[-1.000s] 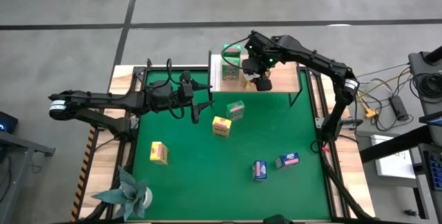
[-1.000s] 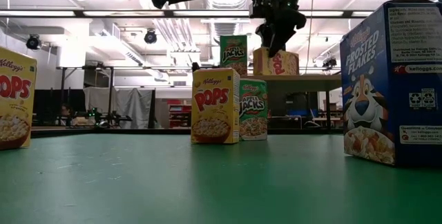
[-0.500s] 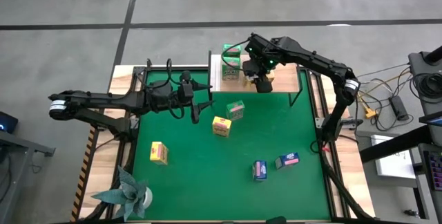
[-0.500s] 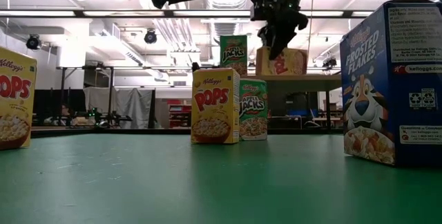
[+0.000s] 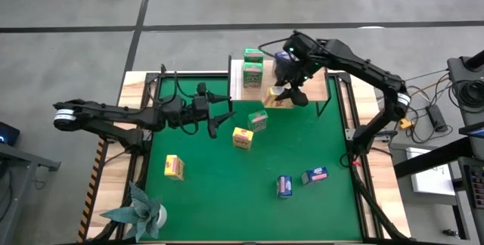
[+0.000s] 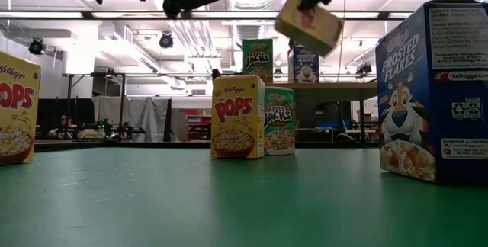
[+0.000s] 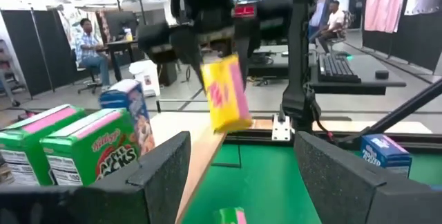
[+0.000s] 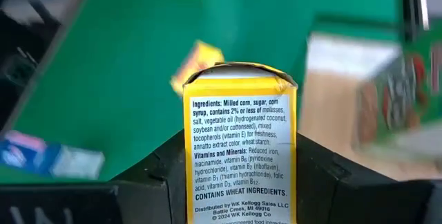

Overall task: Stack cereal on shelf
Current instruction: Put the center yellow cereal on the shelf

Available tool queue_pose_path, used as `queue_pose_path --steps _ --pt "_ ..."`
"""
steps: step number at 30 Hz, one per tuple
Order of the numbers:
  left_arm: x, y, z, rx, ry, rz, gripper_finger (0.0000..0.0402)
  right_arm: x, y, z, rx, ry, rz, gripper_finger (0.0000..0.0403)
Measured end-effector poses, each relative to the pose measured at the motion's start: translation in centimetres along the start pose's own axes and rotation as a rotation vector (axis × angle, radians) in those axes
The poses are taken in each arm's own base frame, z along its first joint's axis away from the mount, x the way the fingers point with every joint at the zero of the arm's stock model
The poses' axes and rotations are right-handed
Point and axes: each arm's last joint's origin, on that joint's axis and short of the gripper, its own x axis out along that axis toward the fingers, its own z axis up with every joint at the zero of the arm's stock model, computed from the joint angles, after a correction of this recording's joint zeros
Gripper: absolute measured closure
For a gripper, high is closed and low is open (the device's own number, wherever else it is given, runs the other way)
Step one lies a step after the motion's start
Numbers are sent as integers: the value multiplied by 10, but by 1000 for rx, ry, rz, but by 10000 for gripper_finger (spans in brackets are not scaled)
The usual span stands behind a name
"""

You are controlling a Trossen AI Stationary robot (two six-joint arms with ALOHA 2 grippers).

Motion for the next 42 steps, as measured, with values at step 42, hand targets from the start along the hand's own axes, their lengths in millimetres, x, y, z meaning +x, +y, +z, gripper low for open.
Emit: queue_pose_path --steps 42 --pt "17 -8 -6 72 -83 -115 159 88 49 -64 -178 -784 -178 232"
